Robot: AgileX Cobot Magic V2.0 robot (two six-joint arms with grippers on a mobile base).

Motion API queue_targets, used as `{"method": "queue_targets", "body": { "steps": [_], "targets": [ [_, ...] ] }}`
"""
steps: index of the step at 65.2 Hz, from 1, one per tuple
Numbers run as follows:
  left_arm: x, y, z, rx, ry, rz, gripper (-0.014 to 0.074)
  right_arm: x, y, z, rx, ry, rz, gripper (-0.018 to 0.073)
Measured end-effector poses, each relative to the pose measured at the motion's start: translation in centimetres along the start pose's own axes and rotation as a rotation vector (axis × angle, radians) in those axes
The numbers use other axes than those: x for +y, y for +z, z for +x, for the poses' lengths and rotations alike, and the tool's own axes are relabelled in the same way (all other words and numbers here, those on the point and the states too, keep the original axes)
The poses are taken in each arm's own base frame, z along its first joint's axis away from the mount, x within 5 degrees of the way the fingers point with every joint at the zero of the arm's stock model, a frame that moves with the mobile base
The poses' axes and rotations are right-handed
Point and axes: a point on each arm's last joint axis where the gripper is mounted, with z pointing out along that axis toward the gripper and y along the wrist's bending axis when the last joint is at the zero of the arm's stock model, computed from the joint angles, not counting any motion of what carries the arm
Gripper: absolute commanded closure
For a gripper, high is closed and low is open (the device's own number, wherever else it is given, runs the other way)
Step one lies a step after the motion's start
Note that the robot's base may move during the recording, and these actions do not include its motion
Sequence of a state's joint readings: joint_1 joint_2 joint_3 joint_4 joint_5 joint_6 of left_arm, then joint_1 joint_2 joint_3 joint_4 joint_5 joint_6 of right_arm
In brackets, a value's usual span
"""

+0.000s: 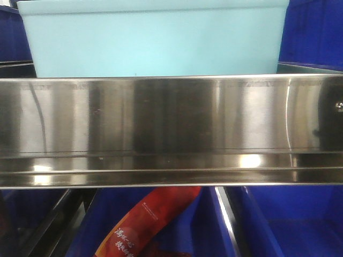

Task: Fetch blue bin and place on conveyor start
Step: 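Lower both grippers onto the side walls of the turquoise bin on the shelf, then close both grippers on the turquoise bin's side walls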

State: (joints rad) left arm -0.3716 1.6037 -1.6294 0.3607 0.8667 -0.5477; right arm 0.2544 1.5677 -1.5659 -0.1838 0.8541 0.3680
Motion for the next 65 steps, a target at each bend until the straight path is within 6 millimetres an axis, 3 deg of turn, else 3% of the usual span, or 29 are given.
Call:
{"method": "queue_targets", "body": {
  "steps": [18, 36, 43, 52, 56, 65],
  "targets": [
    [-0.7, 2.3, -1.1, 0.098, -0.054, -0.027, 0.0707, 1.2, 3.0, -1.3, 0.113, 0.023, 0.020, 0.0699],
    [-0.1, 2.6, -1.0, 0.146, -0.091, -0.032, 0.0701, 2.6, 4.2, -1.1, 0.141, 0.000, 0.008, 0.0697],
    [-0.1, 2.6, -1.0, 0.152, -0.063, -0.033, 0.0603, 3.1, 4.1, -1.0, 0.142, -0.014, 0.005, 0.0566],
    [-0.1, 2.6, -0.9, 0.162, -0.043, -0.037, 0.0352, 3.0, 4.0, -0.8, 0.162, -0.022, 0.021, 0.0314],
    [-0.1, 2.6, -0.8, 0.166, -0.041, -0.038, 0.0304, 3.0, 4.0, -0.8, 0.165, -0.024, 0.024, 0.0297],
    [0.0, 3.0, -0.3, 0.184, -0.031, -0.047, 0.0304, 3.0, 4.0, -0.7, 0.168, -0.020, 0.019, 0.0305]
  ]
}}
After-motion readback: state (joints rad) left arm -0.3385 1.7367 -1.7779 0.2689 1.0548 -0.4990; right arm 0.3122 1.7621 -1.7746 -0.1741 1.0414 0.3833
